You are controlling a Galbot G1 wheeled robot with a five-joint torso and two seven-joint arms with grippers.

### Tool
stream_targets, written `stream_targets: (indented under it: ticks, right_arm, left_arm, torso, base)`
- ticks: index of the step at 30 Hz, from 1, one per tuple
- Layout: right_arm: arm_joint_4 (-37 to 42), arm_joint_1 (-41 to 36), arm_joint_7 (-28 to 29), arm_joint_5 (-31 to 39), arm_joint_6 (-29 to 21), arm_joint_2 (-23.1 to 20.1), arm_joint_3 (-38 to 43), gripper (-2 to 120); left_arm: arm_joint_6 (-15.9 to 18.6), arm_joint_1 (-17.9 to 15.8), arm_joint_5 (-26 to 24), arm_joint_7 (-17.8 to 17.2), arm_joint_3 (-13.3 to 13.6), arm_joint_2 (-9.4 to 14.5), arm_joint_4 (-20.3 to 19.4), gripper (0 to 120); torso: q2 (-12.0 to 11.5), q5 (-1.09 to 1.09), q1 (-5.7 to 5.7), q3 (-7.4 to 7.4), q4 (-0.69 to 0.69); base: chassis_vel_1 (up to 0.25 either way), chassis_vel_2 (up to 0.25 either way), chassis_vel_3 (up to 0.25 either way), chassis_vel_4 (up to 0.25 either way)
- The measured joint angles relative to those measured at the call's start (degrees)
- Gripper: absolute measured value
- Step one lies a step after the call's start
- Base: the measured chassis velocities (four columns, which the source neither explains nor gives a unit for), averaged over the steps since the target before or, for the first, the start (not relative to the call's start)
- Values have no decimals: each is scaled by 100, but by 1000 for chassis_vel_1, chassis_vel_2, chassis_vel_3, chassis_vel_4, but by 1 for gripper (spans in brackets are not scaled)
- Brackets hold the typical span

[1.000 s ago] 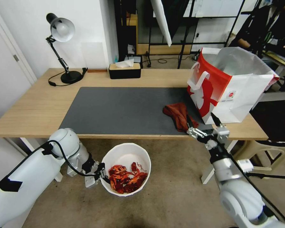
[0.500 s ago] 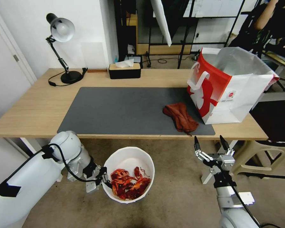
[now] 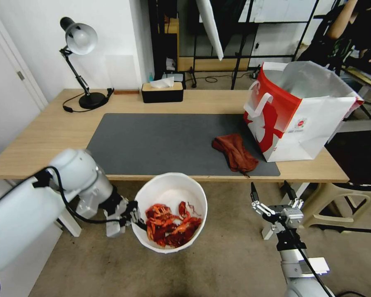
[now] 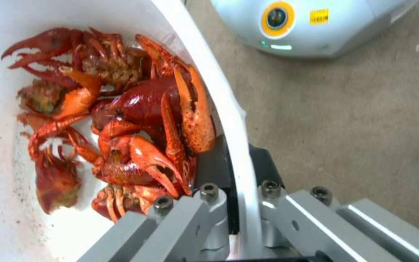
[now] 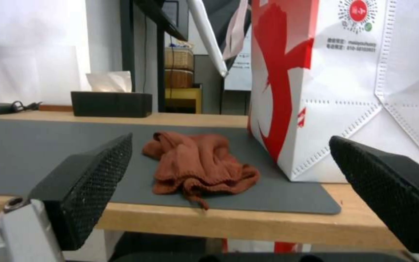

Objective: Sweep shrimp from table into container with towel, then put container into takeout bag.

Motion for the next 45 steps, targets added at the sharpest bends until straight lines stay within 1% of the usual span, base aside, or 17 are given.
stream_targets:
  ticks: [2, 8, 11, 12, 15, 20, 23, 25, 32, 33, 36, 38, 39, 40, 41, 43, 45]
  right_arm:
    - [-2, 45, -6, -7, -11, -15, -31, 100]
    - [-2, 44, -15, -38, -28, 8, -71, 100]
    - [-4, 43, -25, -57, -34, 34, -94, 100]
    - [-4, 43, -25, -57, -34, 34, -94, 100]
    - [-4, 58, -33, -80, -49, 50, -116, 100]
    - [-17, 72, -37, -99, -54, 37, -137, 100]
    - [-54, 100, -38, -106, -55, 33, -148, 100]
    - [-61, 108, -38, -105, -57, 34, -151, 100]
    - [-120, 173, -31, -93, -67, 12, -176, 100]
    - [-120, 173, -31, -93, -67, 12, -176, 100]
    - [-134, 198, -21, -62, -67, -6, -168, 100]
    - [-134, 198, -21, -62, -67, -6, -168, 100]
    - [-141, 206, -19, -49, -67, -13, -158, 100]
    - [-163, 199, -16, -21, -58, -24, -134, 100]
    - [-163, 199, -16, -21, -58, -24, -134, 100]
    - [-183, 221, -17, -12, -55, -36, -143, 100]
    - [-189, 235, -16, -10, -55, -40, -152, 100]
  left_arm:
    - [107, -115, -291, 0, 14, 213, -71, 0]
    - [194, -591, -567, -2, 148, 317, 21, 0]
    - [206, -1174, -666, -3, 424, 188, 291, 0]
    - [206, -1174, -666, -3, 424, 188, 291, 0]
    - [206, -1930, -771, -6, 782, -15, 686, 0]
    - [206, -2563, -804, -8, 1140, -254, 1046, 0]
    - [236, -3140, -815, -8, 1605, -606, 1412, 0]
    - [244, -3242, -819, -9, 1699, -696, 1497, 0]
    - [217, -4097, -818, -10, 2510, -1474, 2331, 0]
    - [217, -4097, -818, -10, 2510, -1474, 2331, 0]
    - [169, -4531, -817, -9, 2719, -1916, 2857, 0]
    - [169, -4531, -817, -9, 2719, -1916, 2857, 0]
    - [151, -4711, -810, -10, 2772, -2140, 3094, 0]
    - [106, -5051, -790, -12, 2841, -2793, 3699, 0]
    - [106, -5051, -790, -12, 2841, -2793, 3699, 0]
    - [96, -5202, -761, -26, 2841, -3220, 4086, 0]
    - [94, -5249, -742, -33, 2835, -3378, 4233, 0]
  torso:
    - [0, 2, 0, 0, 5]
    - [0, 1, 0, 0, 2]
    - [0, -4, 0, 1, 2]
    - [0, -4, 0, 1, 2]
    - [0, 4, 0, 1, 0]
    - [1, 4, 2, 0, 1]
    - [1, 3, 1, 1, 1]
    - [1, 4, 1, 0, 1]
    - [0, 2, 2, 1, 1]
    - [0, 2, 2, 1, 1]
    - [0, 1, 2, 1, 1]
    - [0, 1, 2, 1, 1]
    - [0, 3, 1, 0, 3]
    - [0, 3, 2, 0, -1]
    - [0, 3, 2, 0, -1]
    - [1, 4, 2, 0, -1]
    - [0, 2, 2, 0, 0]
  base:
    - [0, 0, 0, 0]
    - [0, 0, 0, 0]
    - [0, 0, 0, 0]
    - [0, 0, 0, 0]
    - [0, 0, 0, 0]
    - [0, 0, 0, 0]
    - [0, 0, 0, 0]
    - [0, 0, 0, 0]
    - [0, 0, 0, 0]
    - [0, 0, 0, 0]
    - [0, 0, 0, 0]
    - [0, 0, 0, 0]
    - [0, 0, 0, 0]
    - [0, 0, 0, 0]
    - [0, 0, 0, 0]
    - [0, 0, 0, 0]
    - [0, 0, 0, 0]
